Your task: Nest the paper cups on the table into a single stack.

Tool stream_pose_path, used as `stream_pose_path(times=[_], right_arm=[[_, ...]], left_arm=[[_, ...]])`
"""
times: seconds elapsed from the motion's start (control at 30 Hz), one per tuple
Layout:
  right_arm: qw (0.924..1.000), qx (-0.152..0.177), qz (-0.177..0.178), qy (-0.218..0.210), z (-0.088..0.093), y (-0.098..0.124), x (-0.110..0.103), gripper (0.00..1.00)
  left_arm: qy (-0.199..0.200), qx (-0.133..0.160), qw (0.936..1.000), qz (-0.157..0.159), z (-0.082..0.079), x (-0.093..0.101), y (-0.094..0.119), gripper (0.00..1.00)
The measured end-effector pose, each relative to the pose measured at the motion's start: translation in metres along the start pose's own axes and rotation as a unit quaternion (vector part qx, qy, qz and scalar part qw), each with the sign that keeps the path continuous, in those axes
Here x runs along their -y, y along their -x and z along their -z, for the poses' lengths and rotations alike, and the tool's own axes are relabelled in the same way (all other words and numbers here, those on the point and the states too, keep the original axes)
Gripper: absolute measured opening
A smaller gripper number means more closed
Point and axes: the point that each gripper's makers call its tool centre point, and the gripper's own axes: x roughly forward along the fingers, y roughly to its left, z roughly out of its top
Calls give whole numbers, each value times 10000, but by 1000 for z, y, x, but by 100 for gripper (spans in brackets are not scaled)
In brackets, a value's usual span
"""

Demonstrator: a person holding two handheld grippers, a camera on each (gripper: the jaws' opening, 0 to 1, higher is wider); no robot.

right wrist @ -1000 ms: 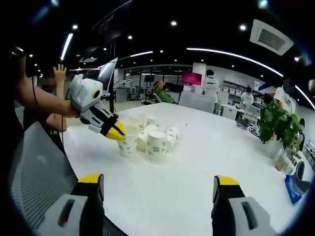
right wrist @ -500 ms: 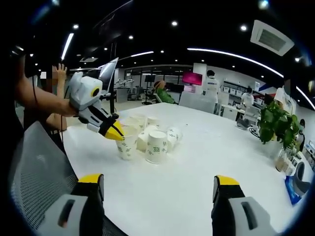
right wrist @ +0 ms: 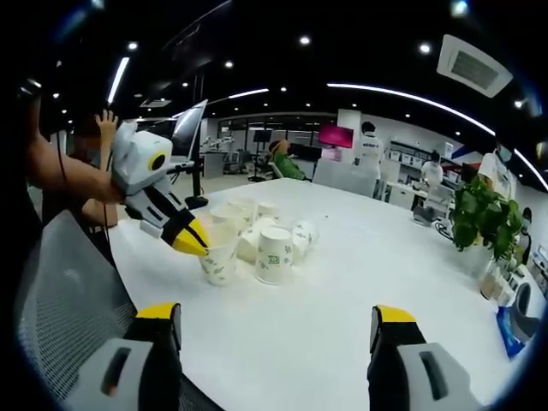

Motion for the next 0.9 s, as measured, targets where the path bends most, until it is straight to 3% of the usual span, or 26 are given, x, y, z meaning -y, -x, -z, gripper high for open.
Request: stream_pose_path(times=[0.4, 0.7, 0.9], right_arm=[[10000, -9, -4, -1, 0, 0, 0, 92], [10000, -2, 14, -6, 0, 0, 0, 92], [10000, -3, 34, -9, 0, 0, 1, 92]], left_arm=[[165, -34, 9998, 66, -5, 9, 4, 0], [169, 188, 9997, 75, -14, 9, 9, 10], [344, 574, 9977, -46, -31, -1, 22, 17]])
